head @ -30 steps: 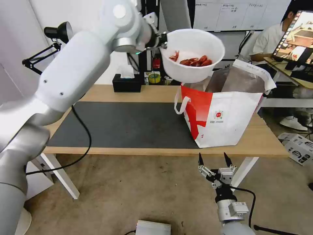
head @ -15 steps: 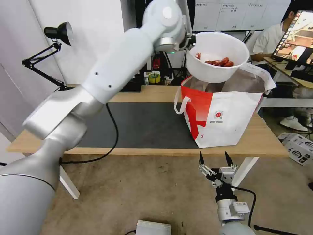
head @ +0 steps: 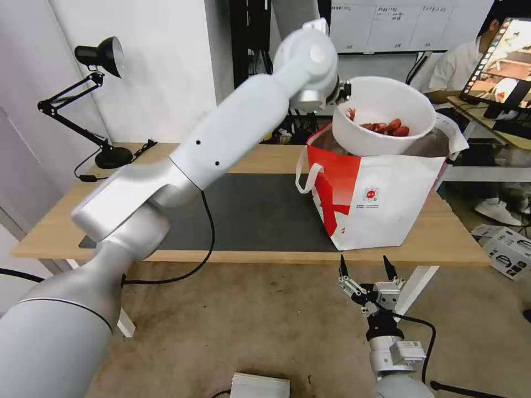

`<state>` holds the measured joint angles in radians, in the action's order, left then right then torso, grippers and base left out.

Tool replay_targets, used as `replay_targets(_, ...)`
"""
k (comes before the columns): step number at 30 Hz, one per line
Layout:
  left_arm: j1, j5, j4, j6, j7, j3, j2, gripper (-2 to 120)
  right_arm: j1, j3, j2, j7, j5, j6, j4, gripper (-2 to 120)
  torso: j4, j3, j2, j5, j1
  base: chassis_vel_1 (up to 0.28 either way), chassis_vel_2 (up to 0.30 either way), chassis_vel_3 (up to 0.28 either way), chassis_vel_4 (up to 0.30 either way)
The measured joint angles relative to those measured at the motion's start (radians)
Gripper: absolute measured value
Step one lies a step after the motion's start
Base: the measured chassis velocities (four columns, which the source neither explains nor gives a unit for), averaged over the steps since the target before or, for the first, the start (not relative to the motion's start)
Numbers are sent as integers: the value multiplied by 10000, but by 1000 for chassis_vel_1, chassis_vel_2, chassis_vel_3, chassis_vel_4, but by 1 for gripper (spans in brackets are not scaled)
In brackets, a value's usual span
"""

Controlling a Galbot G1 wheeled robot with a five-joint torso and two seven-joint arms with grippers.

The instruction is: Pick up the trash from the table and place it into the takeout bag.

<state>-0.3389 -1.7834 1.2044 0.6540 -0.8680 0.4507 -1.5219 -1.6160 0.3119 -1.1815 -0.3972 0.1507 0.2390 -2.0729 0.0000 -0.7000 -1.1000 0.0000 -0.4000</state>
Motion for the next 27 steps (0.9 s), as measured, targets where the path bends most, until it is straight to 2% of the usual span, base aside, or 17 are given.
replay_targets(5,21,-184,344,-4,-89,257,57,0,-3,16,-25,-6,1,4,47,99,-1,0,0,0,0,0,0,0,0)
replay_targets(9,59,-620,882,-5,-241,673,351,0,20,11,-71,-9,1,5,111,99,1,0,0,-1,1,0,0,0,0)
replay_targets(14,153,-686,926,-5,-255,905,383,0,68,-27,-104,-9,-2,5,137,99,0,0,0,-1,0,0,0,0,0)
replay_targets(17,196,-680,809,-6,-243,1007,309,0,95,-37,-117,-9,-4,5,142,99,1,0,0,-1,0,0,0,0,0)
replay_targets(27,185,-39,-379,86,215,1199,-273,0,30,14,-149,-9,-5,6,43,99,0,0,0,0,0,0,0,0,0)
